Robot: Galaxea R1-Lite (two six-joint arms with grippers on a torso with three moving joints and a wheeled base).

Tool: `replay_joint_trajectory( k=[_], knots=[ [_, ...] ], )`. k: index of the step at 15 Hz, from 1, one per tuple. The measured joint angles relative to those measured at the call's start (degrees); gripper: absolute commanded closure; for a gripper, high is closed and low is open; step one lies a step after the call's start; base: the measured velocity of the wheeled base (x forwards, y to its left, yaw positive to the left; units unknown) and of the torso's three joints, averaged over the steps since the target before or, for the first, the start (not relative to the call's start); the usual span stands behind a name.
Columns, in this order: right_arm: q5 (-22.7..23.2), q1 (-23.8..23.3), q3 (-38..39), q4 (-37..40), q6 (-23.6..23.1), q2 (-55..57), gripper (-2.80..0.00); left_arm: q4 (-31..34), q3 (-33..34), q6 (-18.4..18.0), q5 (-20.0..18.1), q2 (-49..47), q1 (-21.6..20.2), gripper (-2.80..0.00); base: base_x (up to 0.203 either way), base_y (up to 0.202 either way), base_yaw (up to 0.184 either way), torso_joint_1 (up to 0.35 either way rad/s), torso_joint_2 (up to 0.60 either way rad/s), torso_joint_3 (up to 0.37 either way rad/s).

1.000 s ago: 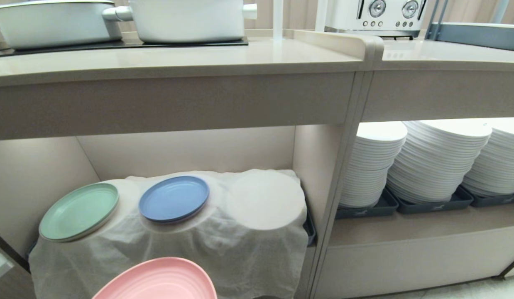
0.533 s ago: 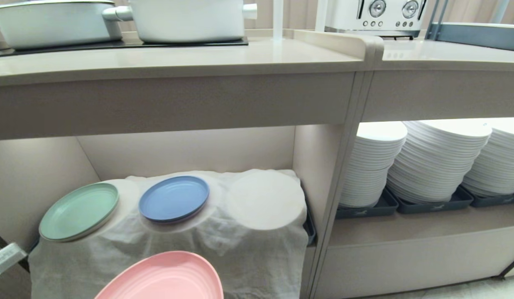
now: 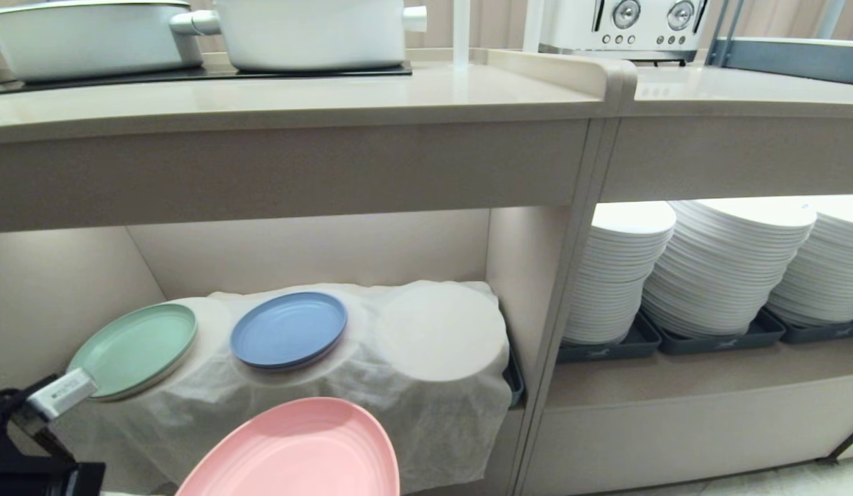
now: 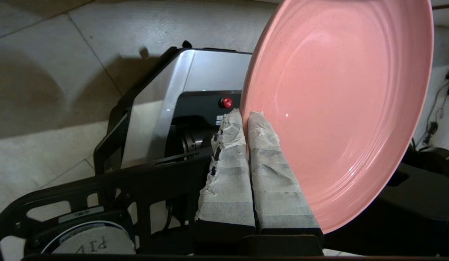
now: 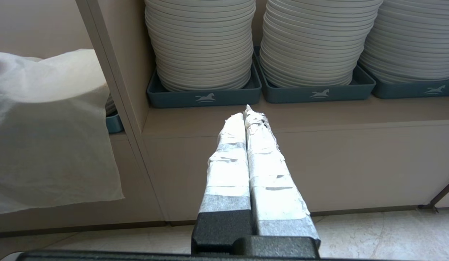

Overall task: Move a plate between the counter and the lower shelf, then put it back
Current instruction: Put the plate in the cupboard

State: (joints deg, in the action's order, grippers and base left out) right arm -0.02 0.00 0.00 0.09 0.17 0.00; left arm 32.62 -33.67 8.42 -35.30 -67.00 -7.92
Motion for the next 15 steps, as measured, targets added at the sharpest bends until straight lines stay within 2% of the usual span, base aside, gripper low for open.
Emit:
replay_joint_trajectory(
  k=[3, 5, 8, 10, 15],
  knots=[
    [-0.04, 0.00, 0.00, -0.04, -0.01, 0.00, 0.00, -5.26, 0.29, 7.44, 0.73, -1.30, 6.32, 0.00, 0.000, 0.000, 0.000, 0.000, 0.00, 0.000],
    [0.00, -0.02, 0.00, -0.01, 0.01, 0.00, 0.00, -7.62, 0.61, 11.05, 1.32, -2.32, 9.09, 0.00, 0.000, 0.000, 0.000, 0.000, 0.00, 0.000],
    [0.02, -0.02, 0.00, -0.04, 0.00, 0.00, 0.00, -13.92, 2.26, 14.10, 1.74, -5.48, 10.80, 0.00, 0.000, 0.000, 0.000, 0.000, 0.00, 0.000],
    [0.03, -0.07, 0.00, -0.01, -0.01, 0.00, 0.00, -19.38, 3.17, 16.55, 3.78, -8.33, 12.30, 0.00, 0.000, 0.000, 0.000, 0.000, 0.00, 0.000],
    [0.00, 0.00, 0.00, -0.06, 0.01, 0.00, 0.00, -30.38, 2.84, 26.17, 7.62, -15.36, 17.90, 0.00, 0.000, 0.000, 0.000, 0.000, 0.00, 0.000]
  ],
)
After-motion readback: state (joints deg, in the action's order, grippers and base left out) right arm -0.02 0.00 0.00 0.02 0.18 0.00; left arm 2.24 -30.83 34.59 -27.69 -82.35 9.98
